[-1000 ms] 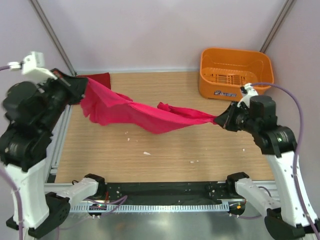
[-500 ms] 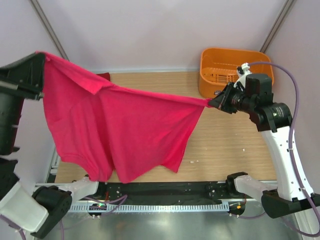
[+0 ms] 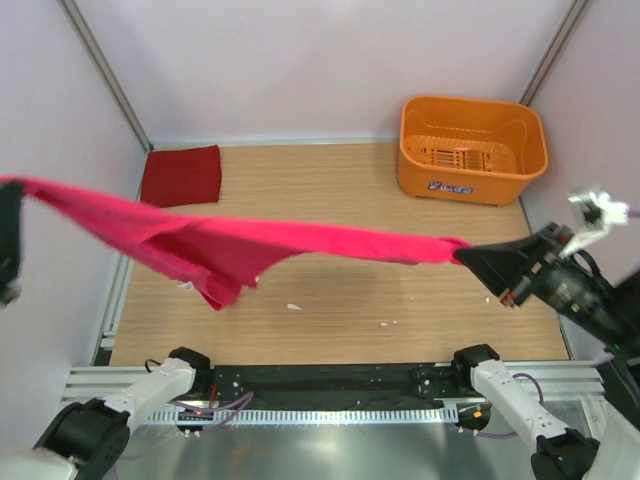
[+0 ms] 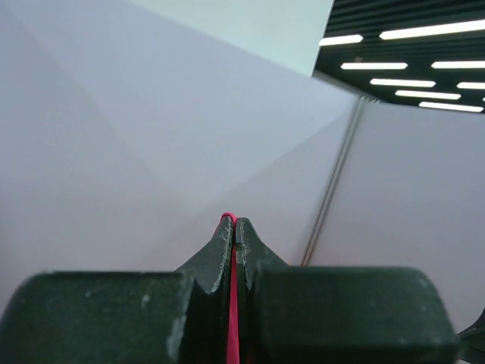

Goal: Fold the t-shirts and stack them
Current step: Flatten the tshirt out

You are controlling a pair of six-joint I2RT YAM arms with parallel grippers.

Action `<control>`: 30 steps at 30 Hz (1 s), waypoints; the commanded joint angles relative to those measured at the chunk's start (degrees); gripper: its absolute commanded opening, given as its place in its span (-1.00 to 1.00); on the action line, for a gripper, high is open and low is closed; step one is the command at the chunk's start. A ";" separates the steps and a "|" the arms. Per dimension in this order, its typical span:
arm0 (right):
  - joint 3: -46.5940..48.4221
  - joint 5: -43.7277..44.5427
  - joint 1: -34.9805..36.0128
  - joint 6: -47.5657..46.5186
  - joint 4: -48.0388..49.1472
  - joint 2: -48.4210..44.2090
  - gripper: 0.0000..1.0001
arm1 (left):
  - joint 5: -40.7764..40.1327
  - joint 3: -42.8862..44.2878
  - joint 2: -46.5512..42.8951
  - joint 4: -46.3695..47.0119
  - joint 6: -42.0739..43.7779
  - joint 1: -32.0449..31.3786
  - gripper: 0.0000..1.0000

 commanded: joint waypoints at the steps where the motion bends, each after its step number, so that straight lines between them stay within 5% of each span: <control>1: 4.26 -1.31 0.26 1.77 0.66 -1.86 -0.97 | -1.17 -0.26 -4.54 5.58 1.47 -3.28 -1.00; 7: 10.42 10.29 0.26 6.95 1.36 0.68 -0.98 | -1.52 -5.52 -4.90 11.72 2.44 -8.91 -1.00; 15: -3.54 33.04 0.25 14.69 4.70 11.03 -0.98 | -10.28 -21.51 7.92 19.20 13.13 -11.02 -1.00; 17: -8.09 35.00 0.26 15.13 8.36 16.73 -0.98 | -9.53 -25.39 16.34 22.63 15.44 -7.97 -1.00; 20: -14.17 40.45 0.08 14.27 13.63 23.59 -0.98 | 7.05 -25.84 31.36 26.85 10.10 2.82 -1.00; 30: -34.66 45.37 -8.09 11.19 37.47 39.78 -0.97 | 20.80 -18.45 70.13 34.76 9.83 7.87 -1.00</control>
